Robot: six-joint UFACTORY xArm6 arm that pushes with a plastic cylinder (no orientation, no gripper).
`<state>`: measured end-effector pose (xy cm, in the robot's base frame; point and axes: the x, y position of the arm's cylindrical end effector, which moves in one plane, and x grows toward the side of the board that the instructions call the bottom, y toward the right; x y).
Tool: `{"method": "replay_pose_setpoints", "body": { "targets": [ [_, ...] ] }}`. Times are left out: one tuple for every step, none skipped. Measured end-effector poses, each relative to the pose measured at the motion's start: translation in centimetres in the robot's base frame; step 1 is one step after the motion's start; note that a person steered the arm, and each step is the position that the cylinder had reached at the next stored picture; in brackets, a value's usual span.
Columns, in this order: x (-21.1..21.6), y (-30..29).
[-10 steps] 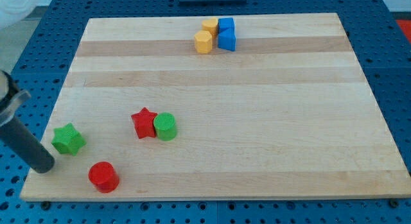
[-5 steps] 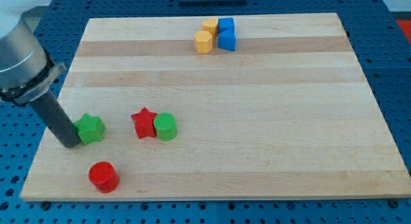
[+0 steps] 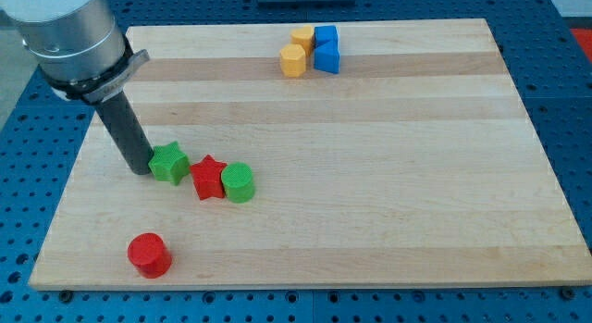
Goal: Place the green star diagonally top left to the red star
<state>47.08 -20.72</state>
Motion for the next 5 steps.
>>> {"method": "replay_pose_setpoints", "body": {
  "targets": [
    [-1.8,0.3],
    [-2.2,0.4],
    [-2.1,0.3],
    [-1.1,-2.3],
    [0.1,-2.6]
  ]
}}
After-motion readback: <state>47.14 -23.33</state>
